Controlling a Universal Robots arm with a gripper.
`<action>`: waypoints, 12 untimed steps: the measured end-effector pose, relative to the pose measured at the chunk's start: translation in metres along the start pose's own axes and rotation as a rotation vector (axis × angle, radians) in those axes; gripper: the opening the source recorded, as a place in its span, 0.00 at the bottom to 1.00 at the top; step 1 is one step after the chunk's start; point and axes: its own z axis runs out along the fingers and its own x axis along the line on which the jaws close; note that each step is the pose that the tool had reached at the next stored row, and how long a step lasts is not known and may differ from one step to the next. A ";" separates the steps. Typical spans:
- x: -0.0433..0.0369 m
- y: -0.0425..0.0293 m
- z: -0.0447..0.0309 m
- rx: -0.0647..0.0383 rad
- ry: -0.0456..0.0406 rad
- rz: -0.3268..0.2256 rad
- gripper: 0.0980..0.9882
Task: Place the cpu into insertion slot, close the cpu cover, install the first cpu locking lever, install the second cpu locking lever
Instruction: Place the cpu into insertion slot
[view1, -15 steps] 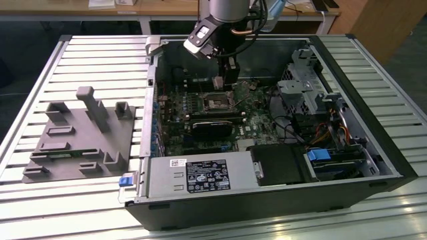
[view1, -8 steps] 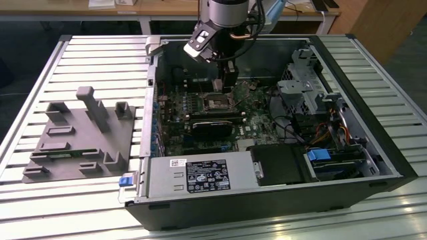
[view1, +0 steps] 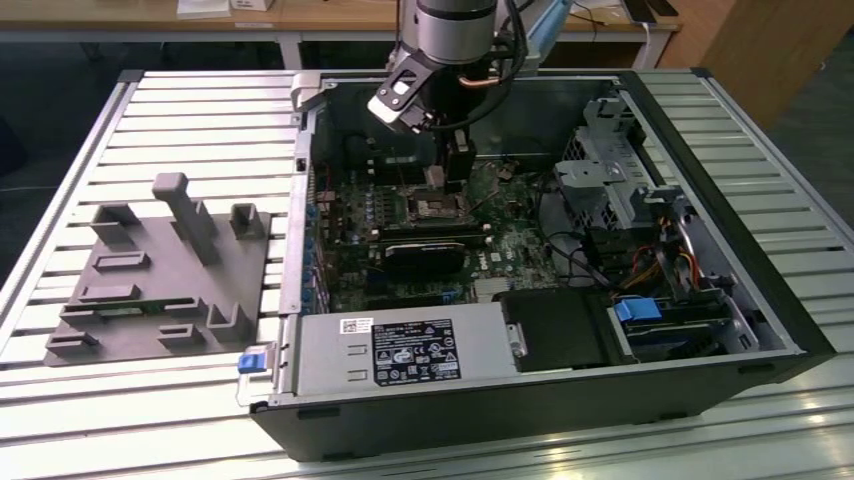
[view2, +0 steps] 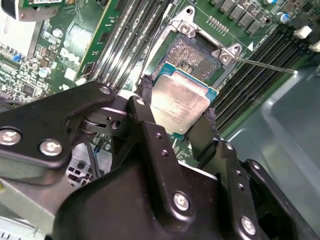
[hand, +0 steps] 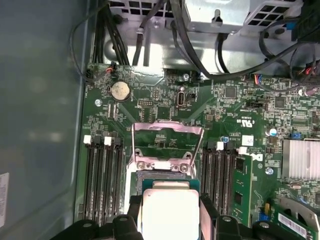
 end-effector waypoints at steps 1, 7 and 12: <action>0.0001 -0.0002 0.0011 0.000 0.0000 0.000 0.50; 0.0015 -0.0022 0.0083 0.000 0.0001 0.002 0.50; 0.0031 -0.0061 0.0156 0.000 -0.0002 0.003 0.50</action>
